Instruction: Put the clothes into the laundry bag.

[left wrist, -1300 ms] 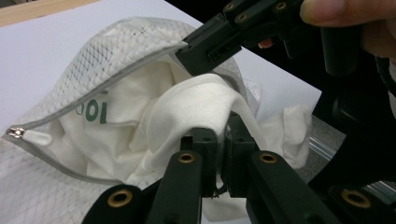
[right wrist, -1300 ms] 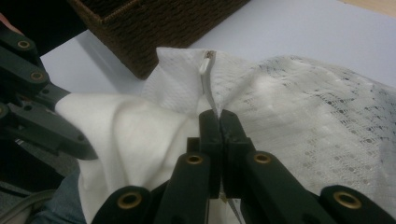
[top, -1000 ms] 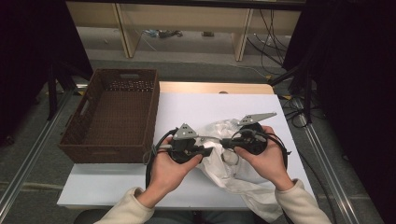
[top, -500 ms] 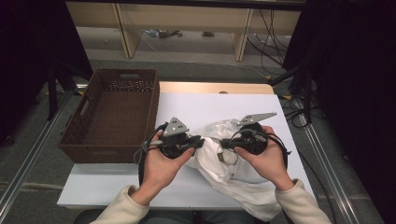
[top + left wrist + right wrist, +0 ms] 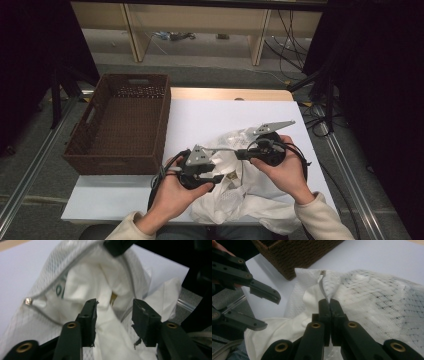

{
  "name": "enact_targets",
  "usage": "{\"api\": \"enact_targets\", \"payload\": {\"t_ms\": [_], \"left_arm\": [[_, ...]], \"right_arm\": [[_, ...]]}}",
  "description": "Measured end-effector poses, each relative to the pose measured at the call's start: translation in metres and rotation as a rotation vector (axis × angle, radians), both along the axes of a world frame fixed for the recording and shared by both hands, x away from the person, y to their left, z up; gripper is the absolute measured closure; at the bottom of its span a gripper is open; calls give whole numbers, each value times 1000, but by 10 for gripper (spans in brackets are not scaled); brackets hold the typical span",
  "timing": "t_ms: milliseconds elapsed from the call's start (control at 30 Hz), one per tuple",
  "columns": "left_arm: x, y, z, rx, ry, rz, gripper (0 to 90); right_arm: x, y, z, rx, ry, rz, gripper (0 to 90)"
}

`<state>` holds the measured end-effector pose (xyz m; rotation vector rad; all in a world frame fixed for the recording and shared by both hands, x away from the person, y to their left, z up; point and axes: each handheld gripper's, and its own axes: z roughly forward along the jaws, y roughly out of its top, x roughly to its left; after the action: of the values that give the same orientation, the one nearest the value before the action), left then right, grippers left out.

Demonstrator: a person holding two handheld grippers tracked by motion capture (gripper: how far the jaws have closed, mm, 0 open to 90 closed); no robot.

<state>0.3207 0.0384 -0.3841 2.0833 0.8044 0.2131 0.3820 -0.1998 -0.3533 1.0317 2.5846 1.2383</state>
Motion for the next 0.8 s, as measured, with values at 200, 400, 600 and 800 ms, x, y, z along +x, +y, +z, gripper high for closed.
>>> {"api": "enact_targets", "payload": {"t_ms": [200, 400, 600, 800], "left_arm": [[0, 11, -29, 97, 116, 17, 450], [-1, 11, -40, 114, 180, -16, 702], [-1, 9, -31, 62, 176, -26, 861], [14, 5, 10, -58, 26, 17, 869]], "right_arm": [[-1, 1, 1, -7, 3, -2, 900], [1, 3, -3, 0, 23, 4, 900], [0, 2, -1, -6, 0, 9, 900], [-3, 5, -1, -1, 3, 9, 900]]}}
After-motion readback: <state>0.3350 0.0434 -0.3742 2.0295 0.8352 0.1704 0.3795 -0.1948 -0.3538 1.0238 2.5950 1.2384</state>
